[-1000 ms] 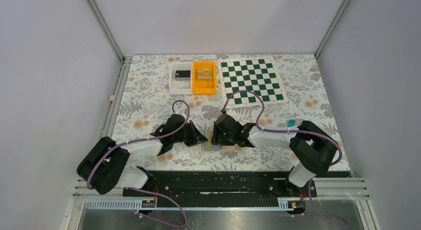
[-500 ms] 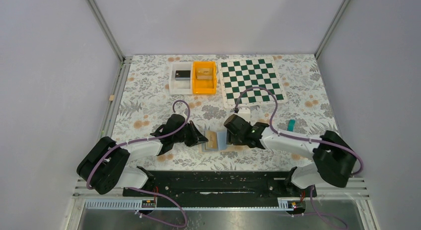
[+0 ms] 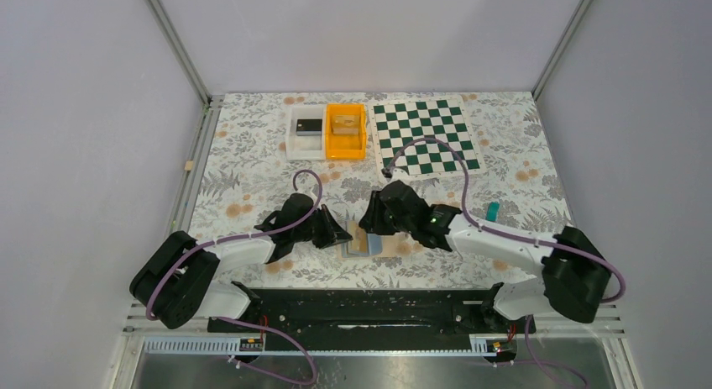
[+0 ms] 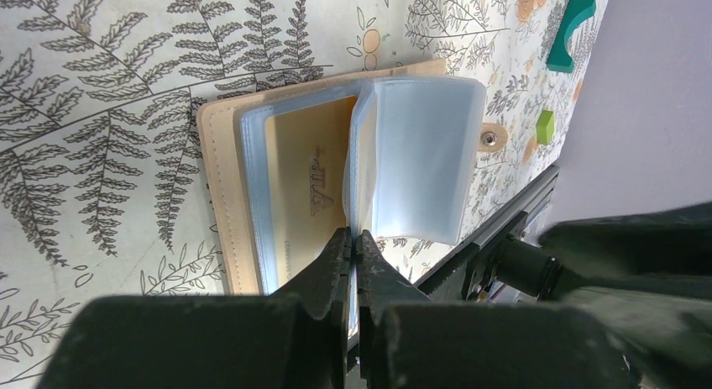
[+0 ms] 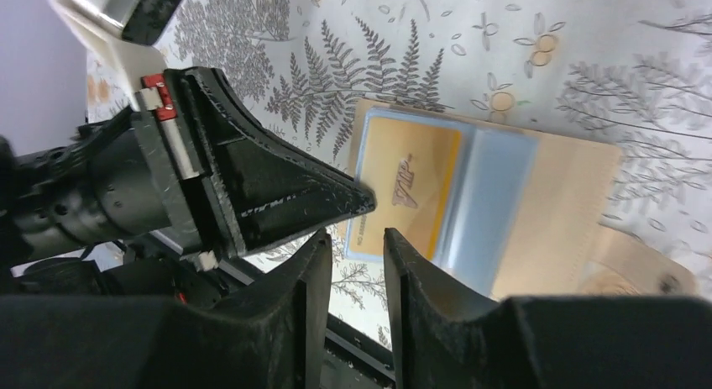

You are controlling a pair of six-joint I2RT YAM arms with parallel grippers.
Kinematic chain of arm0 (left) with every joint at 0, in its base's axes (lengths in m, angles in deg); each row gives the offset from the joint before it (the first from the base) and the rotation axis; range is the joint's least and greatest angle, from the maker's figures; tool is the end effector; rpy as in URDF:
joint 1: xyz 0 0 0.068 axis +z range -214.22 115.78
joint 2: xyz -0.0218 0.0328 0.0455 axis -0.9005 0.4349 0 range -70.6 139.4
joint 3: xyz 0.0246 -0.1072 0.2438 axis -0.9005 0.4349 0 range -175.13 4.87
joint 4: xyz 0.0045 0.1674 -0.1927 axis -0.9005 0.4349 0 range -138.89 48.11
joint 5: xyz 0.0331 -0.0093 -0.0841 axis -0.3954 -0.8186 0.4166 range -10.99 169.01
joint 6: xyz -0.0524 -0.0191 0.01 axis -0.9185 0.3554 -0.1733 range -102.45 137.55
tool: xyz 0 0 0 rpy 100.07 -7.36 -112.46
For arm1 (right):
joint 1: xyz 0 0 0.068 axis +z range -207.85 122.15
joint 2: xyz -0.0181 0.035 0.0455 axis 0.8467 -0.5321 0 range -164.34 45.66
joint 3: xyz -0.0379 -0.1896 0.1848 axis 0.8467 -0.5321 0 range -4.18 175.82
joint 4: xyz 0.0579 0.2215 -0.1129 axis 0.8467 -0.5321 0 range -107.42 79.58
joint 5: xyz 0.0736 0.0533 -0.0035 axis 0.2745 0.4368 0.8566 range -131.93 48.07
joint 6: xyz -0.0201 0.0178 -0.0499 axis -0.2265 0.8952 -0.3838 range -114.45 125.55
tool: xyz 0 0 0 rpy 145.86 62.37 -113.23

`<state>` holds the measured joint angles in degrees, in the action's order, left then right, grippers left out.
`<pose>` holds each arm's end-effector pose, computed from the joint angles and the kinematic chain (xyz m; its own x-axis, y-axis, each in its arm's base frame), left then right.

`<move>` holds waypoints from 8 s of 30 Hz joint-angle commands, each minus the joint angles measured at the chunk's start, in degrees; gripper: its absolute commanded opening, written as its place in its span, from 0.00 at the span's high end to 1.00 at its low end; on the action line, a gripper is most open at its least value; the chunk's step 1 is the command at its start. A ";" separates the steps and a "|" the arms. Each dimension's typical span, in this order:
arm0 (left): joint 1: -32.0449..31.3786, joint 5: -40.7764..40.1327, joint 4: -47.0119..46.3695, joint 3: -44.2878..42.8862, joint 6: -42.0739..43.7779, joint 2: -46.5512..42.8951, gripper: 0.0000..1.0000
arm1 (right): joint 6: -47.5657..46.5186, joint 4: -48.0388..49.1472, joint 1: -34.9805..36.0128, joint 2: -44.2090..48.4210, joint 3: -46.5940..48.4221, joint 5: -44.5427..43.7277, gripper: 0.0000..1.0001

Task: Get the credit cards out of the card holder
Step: Remove the credit card from the card holder, then place the credit card in the storage box.

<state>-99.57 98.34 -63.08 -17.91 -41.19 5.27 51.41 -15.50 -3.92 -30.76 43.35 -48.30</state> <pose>0.1839 -0.1465 0.1396 -0.9121 -0.3420 -0.2262 -0.0455 0.6326 -0.7731 0.1749 0.2327 0.2388 -0.7667 0.1589 -0.6221 -0.2856 0.7834 0.5520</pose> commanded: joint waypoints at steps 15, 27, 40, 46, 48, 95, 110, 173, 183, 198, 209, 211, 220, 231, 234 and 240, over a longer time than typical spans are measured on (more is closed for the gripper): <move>-0.36 -6.41 10.14 -2.74 1.53 -2.59 0.83 | 0.51 26.02 -9.42 -15.69 -11.87 23.21 0.64; -0.33 -5.63 12.42 -7.27 2.58 -7.56 0.73 | 3.75 32.22 -10.04 -12.82 -15.63 23.99 0.65; -0.36 -5.44 7.24 -3.76 4.47 -0.06 0.83 | 3.22 31.48 -10.12 -15.87 -13.13 25.01 0.68; -0.39 -5.73 5.24 -1.63 3.99 1.82 0.84 | 3.01 31.27 -10.12 -17.10 -12.53 25.47 0.68; -0.41 -6.05 5.14 -1.28 3.94 2.00 0.83 | 3.02 31.27 -10.08 -17.31 -12.56 25.29 0.68; -0.37 0.99 11.42 -7.46 2.35 -3.07 0.62 | 8.63 20.55 -14.33 5.85 -19.06 24.04 1.00; -0.92 6.83 -0.39 -4.40 0.86 -5.56 0.52 | 11.23 25.20 -14.32 10.41 -20.51 21.98 1.00; -3.46 6.99 -18.42 1.02 -9.49 -7.84 0.79 | 22.81 47.13 -14.21 9.97 -30.04 26.25 1.00; -3.32 6.19 -3.69 -2.45 -0.94 -16.44 1.00 | 3.03 33.87 -22.11 12.54 -23.62 43.79 0.66; -3.36 22.60 14.85 -12.64 13.75 -17.15 1.00 | -17.86 9.26 -23.61 4.54 -0.48 64.90 0.34; -3.36 25.37 11.13 -12.12 13.35 -14.78 1.00 | -22.57 4.28 -22.20 -1.24 2.11 69.16 0.36; -3.39 25.78 10.27 -11.91 12.83 -14.50 1.00 | -22.25 4.46 -21.65 -1.59 1.07 69.86 0.38; -3.39 25.56 9.23 -11.53 12.51 -13.86 1.00 | -18.82 11.33 -20.01 -1.08 -1.80 69.86 0.86; -2.03 12.50 17.53 -13.18 13.60 -21.11 0.46 | 7.38 35.17 -22.30 6.86 -9.65 54.71 1.00; -0.09 11.63 13.20 -10.43 10.22 -23.31 0.44 | 11.49 39.52 -22.47 8.87 -10.91 48.95 1.00; 1.83 13.31 1.50 -6.62 1.93 -24.50 0.42 | 20.97 50.46 -22.47 9.27 -16.28 38.78 1.00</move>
<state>-98.13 112.66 -51.83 -26.07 -33.61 -18.81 63.30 23.71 -26.12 -22.26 30.41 -0.58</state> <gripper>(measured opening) 0.572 0.020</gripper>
